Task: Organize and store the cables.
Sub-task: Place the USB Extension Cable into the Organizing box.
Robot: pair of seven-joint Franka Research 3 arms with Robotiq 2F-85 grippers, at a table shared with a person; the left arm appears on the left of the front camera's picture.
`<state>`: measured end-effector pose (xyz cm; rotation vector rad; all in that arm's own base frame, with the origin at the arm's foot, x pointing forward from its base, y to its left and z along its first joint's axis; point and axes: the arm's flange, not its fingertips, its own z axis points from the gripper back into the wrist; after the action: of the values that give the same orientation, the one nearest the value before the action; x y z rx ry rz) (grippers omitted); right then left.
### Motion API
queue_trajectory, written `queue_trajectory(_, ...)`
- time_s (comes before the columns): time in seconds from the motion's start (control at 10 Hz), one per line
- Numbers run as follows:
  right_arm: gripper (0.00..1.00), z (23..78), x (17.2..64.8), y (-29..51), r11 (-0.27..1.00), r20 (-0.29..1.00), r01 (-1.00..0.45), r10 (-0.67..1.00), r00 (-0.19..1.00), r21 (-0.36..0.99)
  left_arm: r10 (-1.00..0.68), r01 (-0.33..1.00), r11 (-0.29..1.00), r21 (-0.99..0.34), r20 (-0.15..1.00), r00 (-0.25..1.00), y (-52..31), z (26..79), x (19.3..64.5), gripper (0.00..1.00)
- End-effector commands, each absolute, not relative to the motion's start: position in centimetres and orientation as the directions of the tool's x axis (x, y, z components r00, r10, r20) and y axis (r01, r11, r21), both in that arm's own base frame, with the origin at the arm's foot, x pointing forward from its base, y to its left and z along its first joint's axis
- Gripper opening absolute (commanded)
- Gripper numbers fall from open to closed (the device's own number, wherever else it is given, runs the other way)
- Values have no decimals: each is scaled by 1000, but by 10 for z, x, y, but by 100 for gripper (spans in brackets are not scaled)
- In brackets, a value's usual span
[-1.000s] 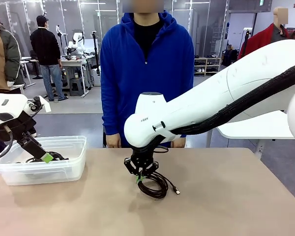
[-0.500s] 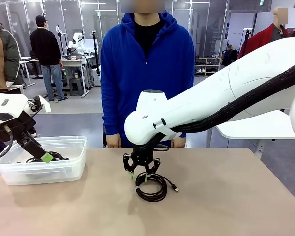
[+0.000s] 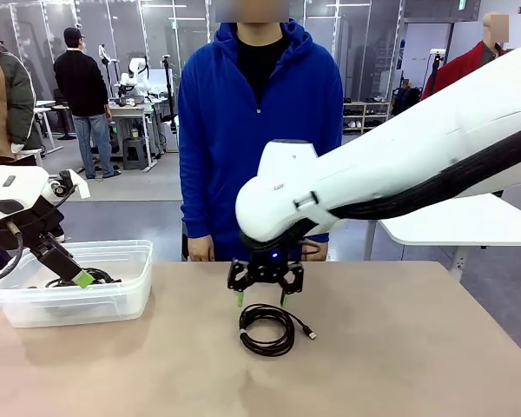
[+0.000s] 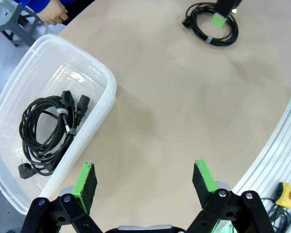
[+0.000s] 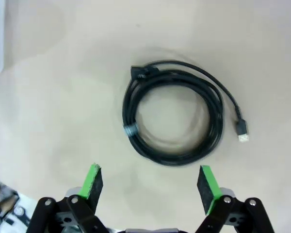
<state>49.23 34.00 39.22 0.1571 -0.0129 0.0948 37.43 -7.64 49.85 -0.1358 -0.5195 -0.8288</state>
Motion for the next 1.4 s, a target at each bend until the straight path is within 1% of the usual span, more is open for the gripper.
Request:
queue_trajectory(0.0,100,420,471,283,954,51,-224,218,975,199,-668,733,675,84,492,558,-76,499,374,100)
queue_trajectory(0.2,100,438,458,244,912,113,-368,353,929,181,-668,733,675,84,492,558,-76,499,374,100)
queue_trajectory(0.4,100,470,434,197,828,142,-517,498,856,217,-668,733,675,84,491,559,-76,499,374,100)
queue_trajectory(0.5,100,482,423,176,789,155,-573,552,820,222,-685,750,659,54,456,569,-88,499,381,100)
queue_trajectory(0.6,100,495,414,153,764,163,-609,587,793,214,-684,753,656,52,464,563,-105,500,386,100)
queue_trajectory(0.8,100,520,395,101,687,194,-663,637,746,297,-671,732,681,13,412,617,-130,501,389,100)
queue_trajectory(0.9,100,525,383,75,627,211,-712,685,697,315,-708,776,630,33,436,556,-144,501,386,100)
queue_trajectory(1.0,100,533,370,51,566,252,-753,717,650,335,-749,819,569,70,456,481,-157,502,385,100)
queue_trajectory(1.1,100,542,355,27,529,311,-785,724,616,323,-773,852,515,88,478,418,-167,501,387,100)
queue_trajectory(1.2,100,555,334,0,486,379,-811,718,583,327,-791,877,474,76,476,386,-179,499,386,100)
queue_trajectory(1.3,100,565,319,-25,445,441,-834,709,551,326,-791,883,462,81,489,369,-191,495,392,100)
